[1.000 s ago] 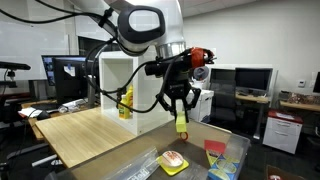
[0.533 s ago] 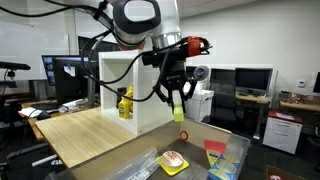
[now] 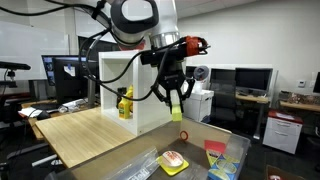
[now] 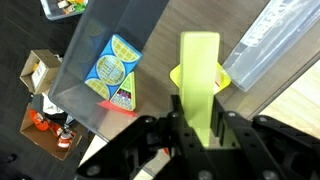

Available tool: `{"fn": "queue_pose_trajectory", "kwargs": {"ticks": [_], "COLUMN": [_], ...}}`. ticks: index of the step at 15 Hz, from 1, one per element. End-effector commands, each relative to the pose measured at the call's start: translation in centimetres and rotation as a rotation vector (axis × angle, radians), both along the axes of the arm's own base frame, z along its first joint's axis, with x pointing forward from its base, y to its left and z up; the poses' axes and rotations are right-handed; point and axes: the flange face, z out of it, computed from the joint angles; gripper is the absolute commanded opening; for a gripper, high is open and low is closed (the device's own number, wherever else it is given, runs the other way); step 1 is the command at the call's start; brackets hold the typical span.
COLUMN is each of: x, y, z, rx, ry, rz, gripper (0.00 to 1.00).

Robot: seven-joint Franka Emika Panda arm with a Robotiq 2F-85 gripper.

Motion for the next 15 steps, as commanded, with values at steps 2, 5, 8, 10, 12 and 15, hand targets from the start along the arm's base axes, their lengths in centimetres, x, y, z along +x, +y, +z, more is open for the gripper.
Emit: {"fn": "queue_pose_trajectory", "kwargs": {"ticks": [2,5,8,10,12,15], "x": [0.05,0.05,0.06,0.06,0.06,0.00], "y": [-0.02,-0.02,-0.02,-0.01,-0.01,0.04], "z": [0.09,0.09,0.09,0.09,0.09,0.43], "rx": [0.000,0.000,0.000,0.000,0.000,0.006], "ry": [0.001,0.001,0.001,0.001,0.001,-0.004], "rz": [0.000,0.000,0.000,0.000,0.000,0.002], "gripper": [0.29,0.29,0.29,0.29,0.07,0.07]}}
